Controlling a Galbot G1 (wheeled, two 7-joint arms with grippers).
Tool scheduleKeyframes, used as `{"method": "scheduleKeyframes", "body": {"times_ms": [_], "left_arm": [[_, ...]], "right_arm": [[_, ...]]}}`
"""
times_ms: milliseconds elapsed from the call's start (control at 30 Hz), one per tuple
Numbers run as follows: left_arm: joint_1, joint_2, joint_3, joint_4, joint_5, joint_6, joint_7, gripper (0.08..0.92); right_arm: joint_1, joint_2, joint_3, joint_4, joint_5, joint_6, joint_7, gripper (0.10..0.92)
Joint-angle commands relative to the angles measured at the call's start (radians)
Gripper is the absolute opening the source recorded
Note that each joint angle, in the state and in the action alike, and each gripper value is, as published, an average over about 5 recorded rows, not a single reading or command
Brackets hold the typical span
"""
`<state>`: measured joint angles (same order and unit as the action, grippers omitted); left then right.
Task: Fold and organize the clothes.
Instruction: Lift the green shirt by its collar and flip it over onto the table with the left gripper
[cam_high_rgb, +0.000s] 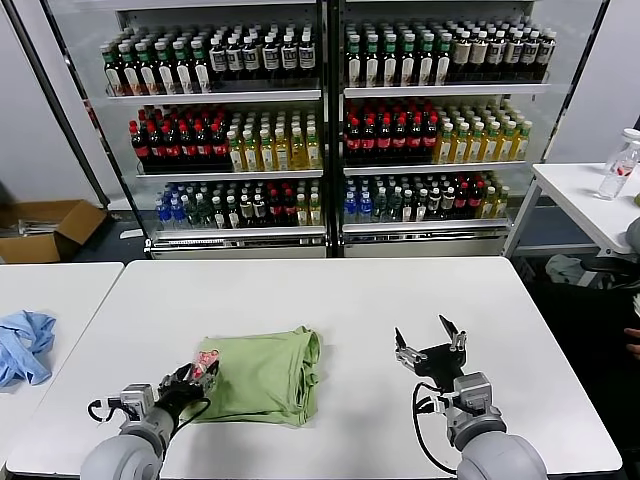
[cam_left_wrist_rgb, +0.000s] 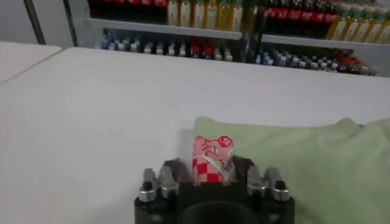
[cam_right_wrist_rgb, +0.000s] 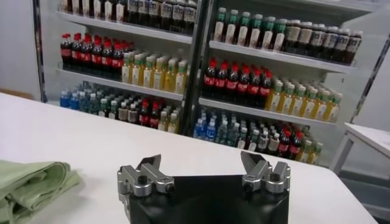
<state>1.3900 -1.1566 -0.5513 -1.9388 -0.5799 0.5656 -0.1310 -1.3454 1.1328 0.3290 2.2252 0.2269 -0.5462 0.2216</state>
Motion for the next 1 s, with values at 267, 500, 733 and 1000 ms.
{"method": "scheduleKeyframes", "body": {"times_ms": [267,500,733,1000], "left_arm": [[-0.009,-0.005,0.002,0.014,-0.028,-0.003,0.008,0.317],[0.001,0.114,-0.155,-0.104,-0.099,0.006,0.018,0.128],[0.105,0.328,-0.574,-0.108,-0.250,0.014,0.062,0.102],[0.126,0.344,-0.493,-0.243,-0.313,0.015,0.027,0.102]], "right_arm": [[-0.001,0.001,0.001,0.002,-0.001,0.001,0.000,0.823],[0.003,-0.001,0.006,0.009,0.001,0.001,-0.001,0.823],[0.022,0.003,0.006,0.009,0.005,0.006,-0.005,0.823],[0.032,0.012,0.012,0.004,0.006,0.020,-0.009,0.822]]}}
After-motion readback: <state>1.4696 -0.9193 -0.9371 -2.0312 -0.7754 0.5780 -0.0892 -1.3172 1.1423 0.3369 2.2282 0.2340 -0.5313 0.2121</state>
